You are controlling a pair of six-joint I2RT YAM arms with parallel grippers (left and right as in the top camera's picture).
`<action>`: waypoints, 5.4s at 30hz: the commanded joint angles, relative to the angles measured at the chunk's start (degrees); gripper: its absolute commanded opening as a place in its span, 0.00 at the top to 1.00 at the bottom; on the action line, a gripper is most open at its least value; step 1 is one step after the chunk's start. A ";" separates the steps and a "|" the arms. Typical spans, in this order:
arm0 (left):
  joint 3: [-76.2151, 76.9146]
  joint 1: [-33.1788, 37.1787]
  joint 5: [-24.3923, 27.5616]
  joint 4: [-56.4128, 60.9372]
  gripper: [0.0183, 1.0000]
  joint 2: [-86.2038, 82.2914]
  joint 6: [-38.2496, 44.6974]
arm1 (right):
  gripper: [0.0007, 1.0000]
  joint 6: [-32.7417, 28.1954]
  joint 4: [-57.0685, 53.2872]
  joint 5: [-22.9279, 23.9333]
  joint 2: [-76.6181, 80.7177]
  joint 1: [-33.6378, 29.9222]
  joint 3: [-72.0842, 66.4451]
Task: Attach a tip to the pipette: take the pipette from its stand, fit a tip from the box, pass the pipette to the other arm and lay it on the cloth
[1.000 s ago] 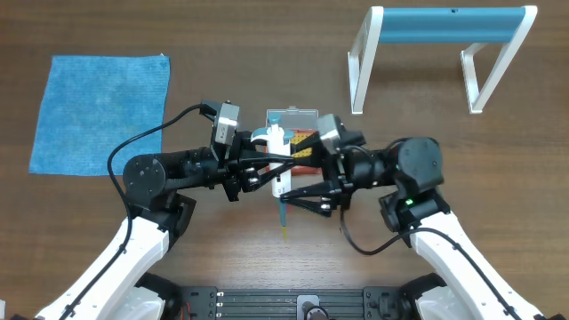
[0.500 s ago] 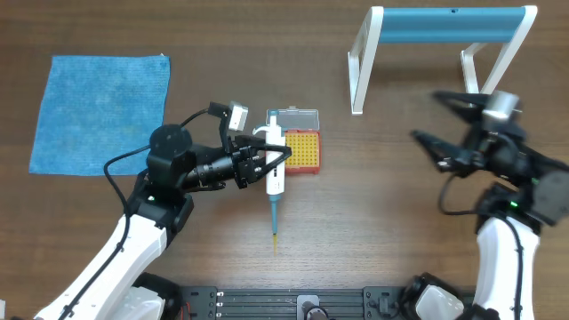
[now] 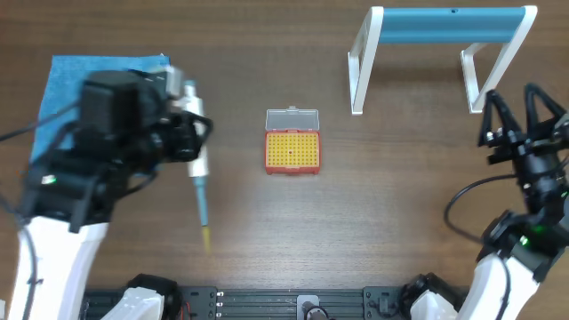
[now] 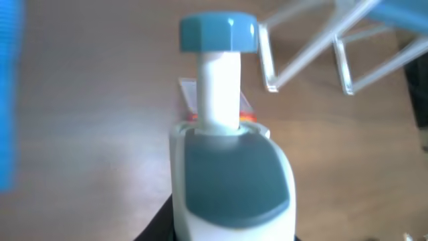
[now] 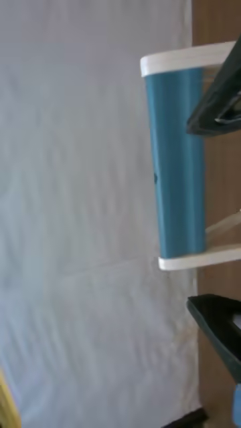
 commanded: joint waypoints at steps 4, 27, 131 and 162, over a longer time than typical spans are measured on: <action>12.98 8.24 -3.54 -16.63 0.99 7.65 16.06 | 0.22 -19.76 -35.43 24.44 -23.78 16.39 -0.04; 21.22 34.18 -8.90 -9.88 0.99 36.20 41.05 | 0.22 -19.41 -54.07 50.71 -47.84 26.73 -19.19; 43.91 25.46 -16.04 -13.18 0.00 42.18 25.77 | 0.22 -17.75 -44.37 54.45 -46.18 26.77 -29.09; -50.12 18.21 -1.05 66.14 0.00 -52.92 14.21 | 0.22 -17.75 -44.37 54.45 -46.18 26.77 -29.09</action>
